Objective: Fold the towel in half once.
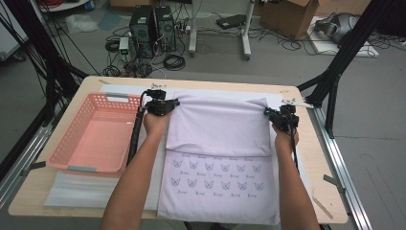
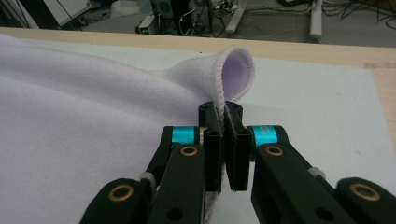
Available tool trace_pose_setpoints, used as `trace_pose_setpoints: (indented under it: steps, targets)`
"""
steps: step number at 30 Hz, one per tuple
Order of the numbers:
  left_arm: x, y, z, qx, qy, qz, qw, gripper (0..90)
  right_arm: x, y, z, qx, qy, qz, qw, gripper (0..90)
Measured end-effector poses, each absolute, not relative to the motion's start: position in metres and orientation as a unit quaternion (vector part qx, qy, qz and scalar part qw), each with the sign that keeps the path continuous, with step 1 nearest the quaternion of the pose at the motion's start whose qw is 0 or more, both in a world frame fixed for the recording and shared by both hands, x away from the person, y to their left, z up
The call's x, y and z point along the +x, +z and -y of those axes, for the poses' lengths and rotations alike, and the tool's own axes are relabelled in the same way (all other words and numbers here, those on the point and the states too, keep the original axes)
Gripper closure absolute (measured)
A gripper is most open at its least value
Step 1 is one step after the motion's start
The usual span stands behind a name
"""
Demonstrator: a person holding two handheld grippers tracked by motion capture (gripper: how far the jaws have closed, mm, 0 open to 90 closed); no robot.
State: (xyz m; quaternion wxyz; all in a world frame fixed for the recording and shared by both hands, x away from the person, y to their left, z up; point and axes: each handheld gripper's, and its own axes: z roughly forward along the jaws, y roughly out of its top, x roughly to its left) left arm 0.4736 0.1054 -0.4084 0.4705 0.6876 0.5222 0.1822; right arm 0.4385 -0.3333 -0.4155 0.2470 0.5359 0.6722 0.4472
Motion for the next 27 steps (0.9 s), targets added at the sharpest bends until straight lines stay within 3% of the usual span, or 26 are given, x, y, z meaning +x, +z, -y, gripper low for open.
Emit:
trace_pose_setpoints:
  steps: [2,3,5,12,17,22,27]
  targets:
    - [0.473,-0.412,-0.106,0.684,0.178,-0.530,0.468,79.1,0.442,-0.421,0.332,0.539,0.438,-0.676,0.245,83.8]
    - [0.473,-0.413,-0.107,0.680,0.168,-0.536,0.471,67.9,0.442,-0.423,0.332,0.547,0.431,-0.676,0.241,77.7]
    - [0.470,-0.417,-0.109,0.687,0.149,-0.529,0.475,58.2,0.443,-0.427,0.333,0.563,0.429,-0.669,0.227,66.9]
    - [0.454,-0.424,-0.111,0.700,0.136,-0.510,0.480,52.3,0.436,-0.420,0.333,0.556,0.424,-0.683,0.214,56.6]
    - [0.439,-0.421,-0.107,0.729,0.118,-0.487,0.467,47.8,0.425,-0.417,0.331,0.530,0.412,-0.715,0.197,56.0]
    - [0.419,-0.413,-0.104,0.727,0.135,-0.463,0.488,49.4,0.406,-0.413,0.333,0.523,0.402,-0.731,0.175,50.6]
    - [0.400,-0.416,-0.107,0.732,0.133,-0.453,0.491,49.3,0.385,-0.404,0.333,0.507,0.409,-0.738,0.175,51.4]
